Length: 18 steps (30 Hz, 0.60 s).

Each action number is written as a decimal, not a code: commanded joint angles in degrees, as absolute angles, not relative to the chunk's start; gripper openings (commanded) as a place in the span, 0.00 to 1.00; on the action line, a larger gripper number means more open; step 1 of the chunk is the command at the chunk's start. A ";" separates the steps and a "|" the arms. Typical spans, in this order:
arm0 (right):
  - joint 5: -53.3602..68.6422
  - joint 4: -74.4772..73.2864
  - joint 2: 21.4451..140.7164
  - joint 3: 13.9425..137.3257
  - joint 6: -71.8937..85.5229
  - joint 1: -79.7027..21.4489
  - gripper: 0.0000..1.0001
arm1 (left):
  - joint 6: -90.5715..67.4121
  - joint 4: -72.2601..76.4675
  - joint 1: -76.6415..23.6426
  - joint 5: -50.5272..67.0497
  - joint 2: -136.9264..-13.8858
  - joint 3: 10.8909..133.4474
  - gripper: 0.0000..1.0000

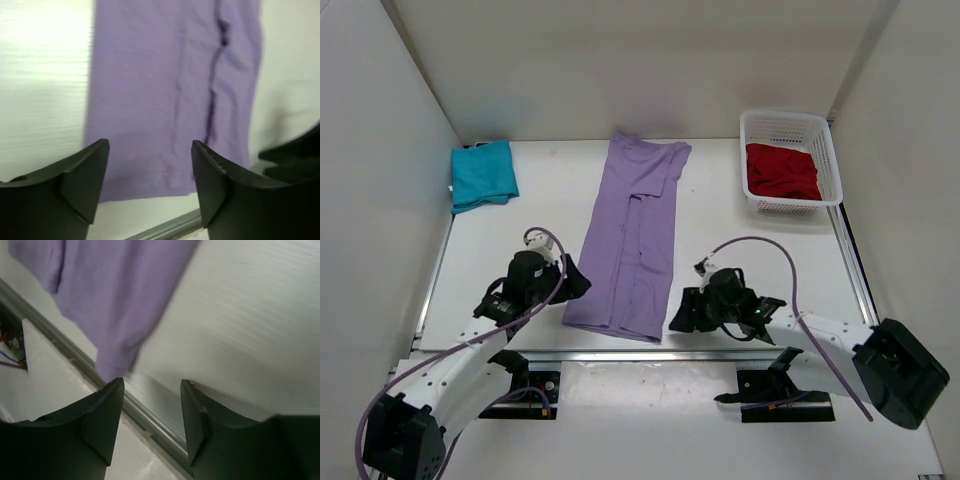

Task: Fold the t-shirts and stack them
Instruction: Rotate the tshirt 90 degrees

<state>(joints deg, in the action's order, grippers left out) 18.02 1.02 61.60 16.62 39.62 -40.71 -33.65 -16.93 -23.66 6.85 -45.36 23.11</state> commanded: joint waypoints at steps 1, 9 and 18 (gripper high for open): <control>17.05 6.67 67.39 19.86 43.15 -45.43 0.49 | -31.98 -23.64 -21.00 5.19 -46.49 21.36 0.75; 17.04 15.27 76.55 20.22 46.76 -50.63 0.34 | -37.88 -27.51 -27.60 -7.64 -43.59 20.39 0.51; 16.61 9.34 67.36 15.30 43.86 -43.87 0.00 | -38.14 -27.07 -29.17 -7.47 -47.01 20.13 0.52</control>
<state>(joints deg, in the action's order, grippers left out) 18.39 13.85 73.97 17.76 46.04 -46.94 -37.78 -27.40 -28.84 -7.29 -45.65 20.88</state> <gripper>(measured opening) 0.020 0.516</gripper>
